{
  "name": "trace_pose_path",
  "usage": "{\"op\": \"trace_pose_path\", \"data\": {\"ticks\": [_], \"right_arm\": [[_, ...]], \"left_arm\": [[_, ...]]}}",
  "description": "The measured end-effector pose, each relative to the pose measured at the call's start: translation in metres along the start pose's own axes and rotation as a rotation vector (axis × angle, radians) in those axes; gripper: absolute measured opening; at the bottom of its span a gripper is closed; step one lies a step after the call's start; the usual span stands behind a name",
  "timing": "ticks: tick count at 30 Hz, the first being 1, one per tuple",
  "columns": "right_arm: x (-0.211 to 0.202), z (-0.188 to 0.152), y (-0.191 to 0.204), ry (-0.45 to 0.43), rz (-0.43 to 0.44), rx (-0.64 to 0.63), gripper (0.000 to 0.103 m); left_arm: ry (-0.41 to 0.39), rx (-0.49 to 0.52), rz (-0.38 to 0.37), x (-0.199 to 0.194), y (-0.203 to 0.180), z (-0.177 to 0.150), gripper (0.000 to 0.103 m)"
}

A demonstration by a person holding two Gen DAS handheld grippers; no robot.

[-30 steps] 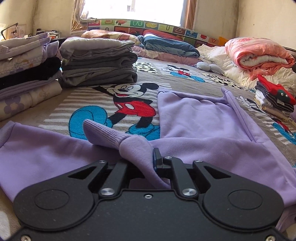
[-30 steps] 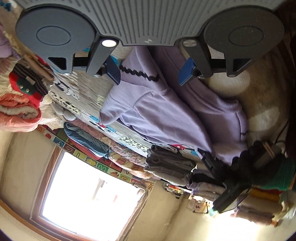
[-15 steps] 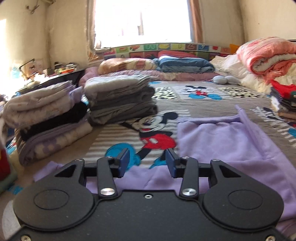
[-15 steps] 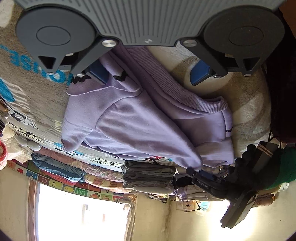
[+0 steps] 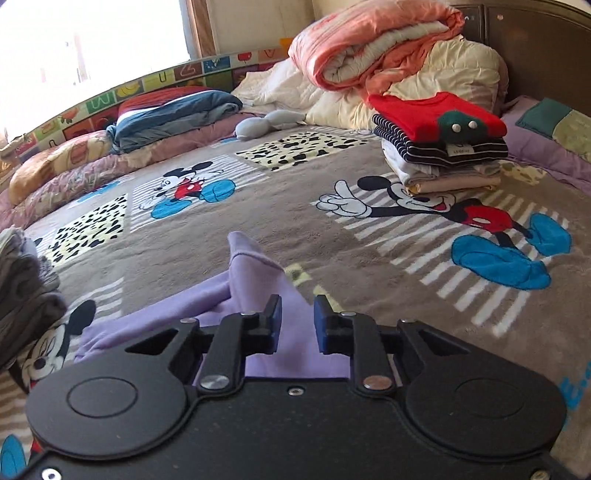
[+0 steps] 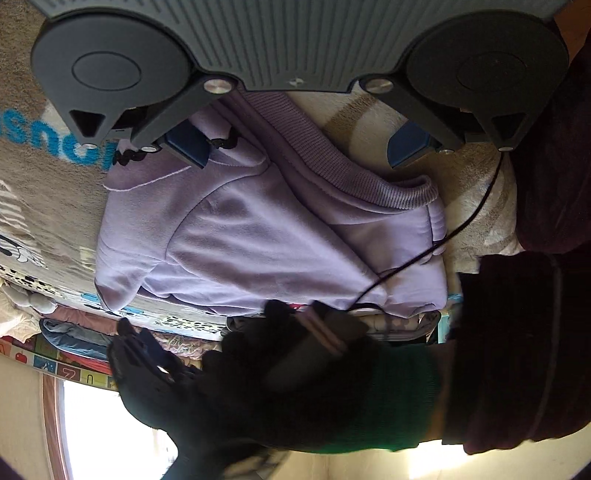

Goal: Fold clothes

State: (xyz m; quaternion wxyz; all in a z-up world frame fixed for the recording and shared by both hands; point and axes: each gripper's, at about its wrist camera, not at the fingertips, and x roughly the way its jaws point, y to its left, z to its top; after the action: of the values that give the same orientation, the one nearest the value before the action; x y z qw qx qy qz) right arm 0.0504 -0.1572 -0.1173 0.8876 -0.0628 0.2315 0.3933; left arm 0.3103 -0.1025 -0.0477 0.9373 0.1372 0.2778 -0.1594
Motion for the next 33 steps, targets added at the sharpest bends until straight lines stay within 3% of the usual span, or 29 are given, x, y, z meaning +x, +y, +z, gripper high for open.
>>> {"op": "trace_pose_path", "data": {"ticks": [3,7,11,15,19,22,24,25,29,33], "right_arm": [[-0.002,-0.001,-0.002,-0.005,0.016,0.015,0.103],[-0.004,-0.001,-0.006,-0.01,0.035,0.035,0.103],[-0.001,-0.001,-0.009,-0.015,0.04,0.047,0.103],[-0.001,-0.001,-0.011,-0.017,0.05,0.054,0.103],[0.0,0.0,-0.012,-0.016,0.053,0.052,0.103],[0.002,0.001,-0.01,-0.012,0.05,0.047,0.103],[0.002,0.002,-0.01,-0.013,0.048,0.044,0.103],[0.002,0.002,-0.01,-0.012,0.048,0.044,0.103],[0.001,0.004,-0.012,-0.016,0.05,0.056,0.103],[-0.008,0.009,-0.013,-0.046,0.052,0.073,0.097]], "left_arm": [[0.056,-0.057,-0.003,0.041,0.016,0.014,0.018],[0.176,-0.3,-0.032,0.1,0.063,0.008,0.017],[0.198,-0.51,-0.122,0.117,0.096,-0.002,0.01],[0.196,-0.54,-0.129,0.117,0.098,-0.005,0.008],[0.217,-0.507,-0.087,0.114,0.093,0.006,0.008],[0.175,-0.459,-0.035,0.089,0.09,0.012,0.008],[0.14,-0.44,0.006,0.065,0.092,0.011,0.017],[0.124,-0.451,0.011,0.05,0.097,0.007,0.019],[0.068,-0.49,0.034,-0.011,0.113,-0.011,0.041],[0.017,-0.543,0.055,-0.085,0.129,-0.042,0.046]]}}
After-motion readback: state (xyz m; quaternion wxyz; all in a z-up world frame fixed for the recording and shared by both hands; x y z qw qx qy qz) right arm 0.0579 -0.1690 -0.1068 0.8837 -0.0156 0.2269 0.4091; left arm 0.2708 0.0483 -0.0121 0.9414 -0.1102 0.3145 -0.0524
